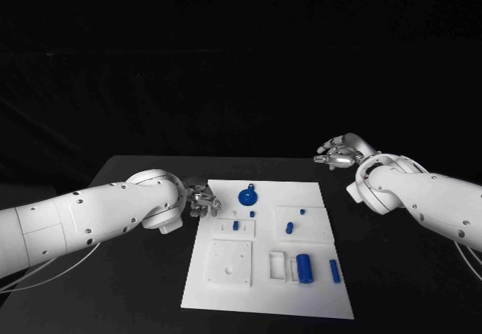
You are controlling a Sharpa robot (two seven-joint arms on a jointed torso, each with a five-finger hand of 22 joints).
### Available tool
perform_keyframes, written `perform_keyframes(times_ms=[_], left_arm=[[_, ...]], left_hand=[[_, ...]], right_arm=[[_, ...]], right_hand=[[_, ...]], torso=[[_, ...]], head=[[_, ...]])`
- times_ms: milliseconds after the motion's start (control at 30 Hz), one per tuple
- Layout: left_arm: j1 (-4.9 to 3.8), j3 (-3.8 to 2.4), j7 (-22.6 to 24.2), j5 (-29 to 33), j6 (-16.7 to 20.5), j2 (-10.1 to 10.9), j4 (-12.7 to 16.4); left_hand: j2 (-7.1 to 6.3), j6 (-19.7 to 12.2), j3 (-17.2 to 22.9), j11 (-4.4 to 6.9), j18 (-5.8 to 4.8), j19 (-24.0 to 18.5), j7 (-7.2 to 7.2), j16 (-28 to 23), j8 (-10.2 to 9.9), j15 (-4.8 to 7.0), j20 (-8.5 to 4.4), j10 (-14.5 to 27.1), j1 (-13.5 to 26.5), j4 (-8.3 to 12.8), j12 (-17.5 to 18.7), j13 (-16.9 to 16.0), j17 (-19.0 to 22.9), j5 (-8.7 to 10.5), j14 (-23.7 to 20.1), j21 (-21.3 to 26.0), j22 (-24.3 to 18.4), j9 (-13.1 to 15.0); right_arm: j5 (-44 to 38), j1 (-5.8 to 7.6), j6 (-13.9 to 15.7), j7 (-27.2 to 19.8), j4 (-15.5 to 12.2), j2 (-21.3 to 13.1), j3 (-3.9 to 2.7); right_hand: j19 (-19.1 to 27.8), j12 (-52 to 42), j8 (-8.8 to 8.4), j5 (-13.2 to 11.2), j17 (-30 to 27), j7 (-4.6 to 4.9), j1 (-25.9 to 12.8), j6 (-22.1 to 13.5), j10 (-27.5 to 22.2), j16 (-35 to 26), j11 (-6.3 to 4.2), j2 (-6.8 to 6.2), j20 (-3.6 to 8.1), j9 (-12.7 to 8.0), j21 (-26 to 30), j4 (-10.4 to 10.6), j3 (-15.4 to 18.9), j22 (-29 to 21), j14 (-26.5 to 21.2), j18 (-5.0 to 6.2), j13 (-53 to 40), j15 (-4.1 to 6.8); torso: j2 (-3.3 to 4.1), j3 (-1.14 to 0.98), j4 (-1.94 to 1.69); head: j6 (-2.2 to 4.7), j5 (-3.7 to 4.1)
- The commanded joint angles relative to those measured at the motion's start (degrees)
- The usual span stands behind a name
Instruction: Assemble the parts on the task board
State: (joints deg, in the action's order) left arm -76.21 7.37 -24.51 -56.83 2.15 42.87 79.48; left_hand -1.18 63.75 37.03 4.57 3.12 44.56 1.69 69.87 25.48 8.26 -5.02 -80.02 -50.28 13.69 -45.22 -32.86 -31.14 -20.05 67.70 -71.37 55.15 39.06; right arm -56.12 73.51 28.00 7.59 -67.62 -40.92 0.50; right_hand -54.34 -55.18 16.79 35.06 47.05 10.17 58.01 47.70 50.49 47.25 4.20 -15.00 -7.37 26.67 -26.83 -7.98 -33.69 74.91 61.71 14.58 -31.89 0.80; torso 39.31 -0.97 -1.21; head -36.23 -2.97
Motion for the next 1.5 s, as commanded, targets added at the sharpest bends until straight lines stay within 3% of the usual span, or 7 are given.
perform_keyframes(times_ms=[33,133,267,433,1000,1300,1500], left_arm=[[-1.01,-0.59,-0.18,3.20,2.17,0.35,-1.57],[-2.02,-0.70,-0.48,3.50,1.92,0.63,-3.37],[-3.23,-0.80,-0.76,4.40,0.98,0.97,-5.99],[-4.00,-0.86,-0.85,4.79,0.30,1.03,-9.20],[-4.30,-0.85,3.00,4.14,4.53,1.64,-17.81],[-4.34,-0.83,2.85,5.04,2.40,0.20,-20.72],[-4.31,-0.77,1.65,5.91,-2.39,-2.21,-24.32]], left_hand=[[-3.56,-2.48,-0.43,-0.69,0.18,0.08,0.40,-0.87,-1.91,0.41,-8.40,0.67,0.65,-3.00,0.87,0.27,0.45,9.16,-0.63,0.60,-0.36,-0.63],[-8.10,-4.01,-0.30,-0.98,0.12,0.05,0.86,-1.31,-3.12,0.42,-8.45,1.29,1.87,-6.50,1.34,0.33,0.65,16.67,-0.93,1.04,-0.62,-1.10],[-13.51,-4.71,0.24,-1.15,0.00,-0.25,1.21,-1.60,-3.40,0.18,-8.41,2.03,2.89,-11.08,1.50,0.12,0.73,17.28,-1.44,1.45,-0.82,-0.96],[-15.00,-5.75,-1.98,-1.37,-0.13,-0.82,1.50,-1.63,-3.75,0.00,-8.29,2.55,3.97,-12.42,1.54,-0.08,0.68,17.27,-1.85,1.57,-0.76,-0.83],[-15.52,-12.02,-8.23,-3.87,-0.94,-6.10,4.02,-6.60,-6.16,-3.17,-5.79,8.73,2.88,-11.15,6.69,1.96,2.75,17.18,-7.55,5.80,-2.30,-1.69],[-12.99,-12.00,-7.60,-4.38,-1.11,-7.37,4.46,-8.92,-5.44,-4.94,-3.93,9.52,-2.04,-10.33,9.45,3.28,3.63,16.96,-8.59,7.22,-2.81,-2.24],[-10.96,-9.30,-9.11,-3.69,-0.82,-7.12,3.64,-8.94,-4.67,-4.85,-3.85,8.56,0.06,-13.63,9.89,3.33,3.37,16.93,-7.92,7.35,-2.76,-2.69]], right_arm=[[-0.17,-0.01,-0.52,-0.58,-0.05,0.00,-0.02],[-0.17,-0.01,-0.51,-0.58,-0.02,0.02,-0.02],[-0.17,-0.01,-0.50,-0.58,0.04,0.01,-0.02],[-0.17,-0.01,-0.51,-0.59,0.08,0.03,-0.02],[-0.26,-0.01,-0.38,-0.84,0.51,0.10,-0.02],[-0.01,-0.03,-0.42,-0.87,0.61,0.30,-0.02],[0.00,-0.03,-0.43,-0.88,0.64,0.47,-0.02]], right_hand=[[0.00,-0.27,-0.10,0.38,-0.03,0.26,0.11,0.02,-0.33,-0.26,0.14,0.64,-0.19,-0.09,0.22,-0.29,-0.10,1.39,-0.44,0.42,0.06,-0.07],[0.00,-0.27,-0.10,0.38,-0.03,0.26,0.11,0.02,-0.33,-0.26,0.14,0.64,-0.19,-0.09,0.22,-0.29,-0.10,1.39,-0.44,0.42,0.07,-0.07],[0.00,-0.28,-0.10,0.38,-0.03,0.26,0.12,0.02,-0.33,-0.26,0.14,0.64,-0.19,-0.09,0.22,-0.30,-0.10,1.39,-0.44,0.42,0.08,-0.07],[-0.01,-0.29,-0.10,0.38,-0.03,0.26,0.12,0.01,-0.33,-0.26,0.14,0.64,-0.19,-0.10,0.22,-0.30,-0.11,1.39,-0.44,0.42,0.09,-0.07],[-0.01,-0.32,-0.10,0.39,-0.03,0.26,0.13,0.00,-0.33,-0.25,0.14,0.65,-0.19,-0.10,0.21,-0.31,-0.11,1.39,-0.44,0.42,0.12,-0.07],[-0.02,-0.34,-0.10,0.40,-0.03,0.26,0.16,0.00,-0.33,-0.24,0.14,0.70,-0.19,-0.10,0.21,-0.31,-0.14,1.39,-0.43,0.42,0.15,-0.07],[-0.03,-0.35,-0.10,0.40,-0.03,0.26,0.17,0.00,-0.33,-0.24,0.14,0.72,-0.18,-0.10,0.20,-0.32,-0.16,1.39,-0.43,0.42,0.16,-0.07]], torso=[[-0.03,-0.05,-0.05],[-0.02,-0.05,-0.06],[-0.02,-0.02,-0.07],[-0.01,0.02,-0.11],[-0.10,0.13,-0.17],[-0.01,0.10,-0.09],[0.05,0.04,-0.01]], head=[[0.15,0.00],[0.26,-0.02],[0.31,-0.34],[0.39,-0.43],[2.34,-2.75],[2.67,-3.46],[2.57,-3.74]])
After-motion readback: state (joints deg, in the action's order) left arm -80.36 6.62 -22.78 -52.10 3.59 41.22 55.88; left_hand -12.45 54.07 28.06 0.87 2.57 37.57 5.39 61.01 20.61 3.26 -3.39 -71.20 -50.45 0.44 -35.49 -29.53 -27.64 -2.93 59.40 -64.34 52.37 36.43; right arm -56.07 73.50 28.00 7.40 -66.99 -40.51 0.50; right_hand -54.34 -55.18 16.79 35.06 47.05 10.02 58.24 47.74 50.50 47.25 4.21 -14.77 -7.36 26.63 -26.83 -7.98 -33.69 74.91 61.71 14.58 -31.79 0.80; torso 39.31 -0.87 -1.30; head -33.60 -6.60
